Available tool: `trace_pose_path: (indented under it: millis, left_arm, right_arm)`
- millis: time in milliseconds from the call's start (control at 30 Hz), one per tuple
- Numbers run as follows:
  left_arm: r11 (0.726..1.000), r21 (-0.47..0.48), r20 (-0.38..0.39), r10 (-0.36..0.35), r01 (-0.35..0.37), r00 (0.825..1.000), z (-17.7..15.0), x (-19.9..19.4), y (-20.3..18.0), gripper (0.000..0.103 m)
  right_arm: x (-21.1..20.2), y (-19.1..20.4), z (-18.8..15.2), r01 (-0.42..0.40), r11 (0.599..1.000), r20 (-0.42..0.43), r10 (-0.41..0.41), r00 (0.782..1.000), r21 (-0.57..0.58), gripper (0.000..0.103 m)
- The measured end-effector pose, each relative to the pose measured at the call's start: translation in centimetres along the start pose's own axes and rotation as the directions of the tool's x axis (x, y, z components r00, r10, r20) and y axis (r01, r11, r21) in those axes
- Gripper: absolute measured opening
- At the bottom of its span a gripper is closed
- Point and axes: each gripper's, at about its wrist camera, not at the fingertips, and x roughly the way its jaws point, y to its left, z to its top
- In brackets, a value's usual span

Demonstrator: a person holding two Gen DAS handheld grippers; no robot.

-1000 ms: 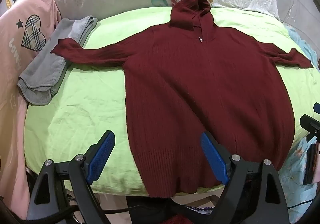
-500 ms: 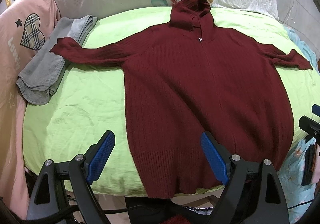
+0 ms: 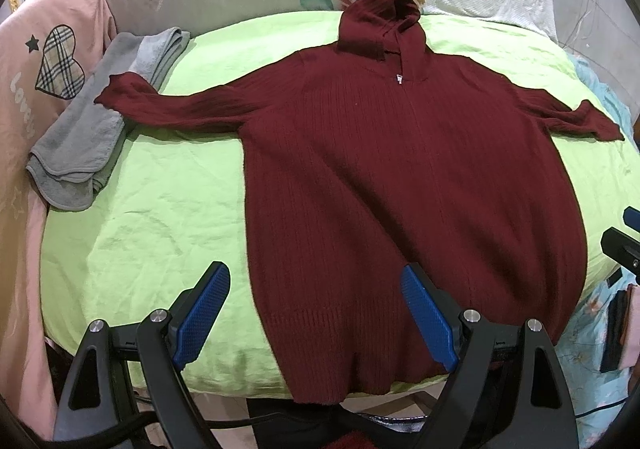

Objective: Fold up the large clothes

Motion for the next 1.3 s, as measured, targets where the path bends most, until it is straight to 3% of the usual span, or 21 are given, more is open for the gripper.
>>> trace_pose_path:
  millis: [200,333,467,567,633,833,933,967,1000,1167,1233,1300]
  left_arm:
    - [1.000,0.000,0.029,-0.022,0.022,0.999,0.3,0.4,-0.3,0.088]
    - [0.998,-0.022,0.105,-0.051,0.054,0.993,0.8,0.6,-0.3,0.088]
    - [0.997,-0.029,0.079,-0.069,0.072,0.994,1.1,1.2,-0.6,0.088]
    - [0.994,-0.052,0.121,-0.092,0.099,0.988,1.5,1.4,-0.4,0.088]
    - [0.993,-0.048,0.122,-0.105,0.111,0.987,1.9,1.8,-0.4,0.088]
    - [0.993,-0.048,0.081,-0.104,0.108,0.991,3.5,3.4,-0.7,0.088]
    - [0.993,-0.056,0.048,-0.102,0.105,0.994,4.0,4.3,-0.7,0.088]
    - [0.993,-0.057,0.040,-0.100,0.103,0.994,4.1,4.5,-0.7,0.088]
    - [0.993,-0.058,0.026,-0.098,0.100,0.995,4.2,4.9,-0.8,0.088]
    - [0.997,-0.021,-0.002,-0.073,0.073,0.997,4.2,6.2,-1.6,0.088]
    - [0.997,-0.007,-0.020,-0.073,0.073,0.997,4.2,6.7,-2.0,0.088]
    - [0.997,-0.002,-0.042,-0.075,0.075,0.996,4.3,7.4,-2.4,0.088]
  right_arm:
    - [0.1,-0.9,0.2,-0.010,0.999,0.017,0.010,1.000,0.037,0.103]
    - [0.1,-1.8,0.3,-0.026,0.996,0.032,0.023,0.999,0.080,0.103]
    - [0.3,-3.1,0.3,-0.035,0.992,0.041,0.030,0.999,0.125,0.103]
    - [0.6,-4.2,0.4,-0.036,0.987,0.052,0.028,0.998,0.154,0.103]
    - [0.7,-5.1,0.5,-0.059,0.982,0.066,0.048,0.997,0.178,0.097]
    - [1.7,-10.9,0.9,-0.112,0.942,0.109,0.081,0.991,0.316,0.093]
    - [2.3,-15.9,1.2,-0.092,0.906,0.131,0.041,0.991,0.413,0.083]
    - [2.5,-17.9,1.5,-0.070,0.890,0.132,0.012,0.991,0.451,0.072]
    - [2.8,-20.0,1.6,-0.057,0.870,0.134,-0.010,0.991,0.490,0.070]
    - [3.7,-31.3,2.7,-0.026,0.736,0.167,-0.119,0.979,0.677,0.063]
    - [4.2,-35.6,3.1,-0.046,0.658,0.181,-0.139,0.973,0.752,0.063]
    - [4.5,-38.0,3.9,-0.058,0.620,0.194,-0.154,0.969,0.783,0.059]
